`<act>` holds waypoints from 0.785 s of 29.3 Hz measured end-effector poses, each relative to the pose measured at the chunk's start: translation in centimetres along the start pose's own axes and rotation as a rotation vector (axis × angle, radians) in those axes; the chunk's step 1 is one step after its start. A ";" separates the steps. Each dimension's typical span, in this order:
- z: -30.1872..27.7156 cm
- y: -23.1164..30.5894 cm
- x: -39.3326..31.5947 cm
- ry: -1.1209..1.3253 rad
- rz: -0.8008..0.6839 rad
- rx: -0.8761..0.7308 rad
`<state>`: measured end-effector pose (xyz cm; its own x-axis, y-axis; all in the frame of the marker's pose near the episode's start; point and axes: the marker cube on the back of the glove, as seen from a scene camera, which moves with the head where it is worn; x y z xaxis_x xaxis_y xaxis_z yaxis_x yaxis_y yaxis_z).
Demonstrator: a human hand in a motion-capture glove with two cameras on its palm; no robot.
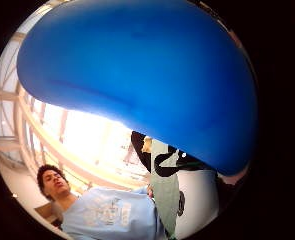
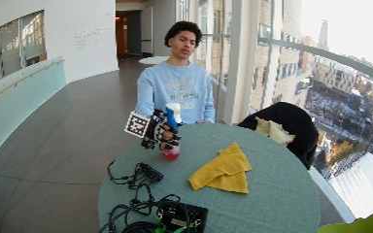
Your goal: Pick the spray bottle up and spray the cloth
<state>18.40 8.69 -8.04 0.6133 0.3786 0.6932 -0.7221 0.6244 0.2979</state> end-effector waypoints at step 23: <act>6.2 -5.6 -3.3 0.257 0.202 -0.488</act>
<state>18.41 -0.32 -7.94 0.5804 0.6385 0.5054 -0.6392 0.7418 -0.2029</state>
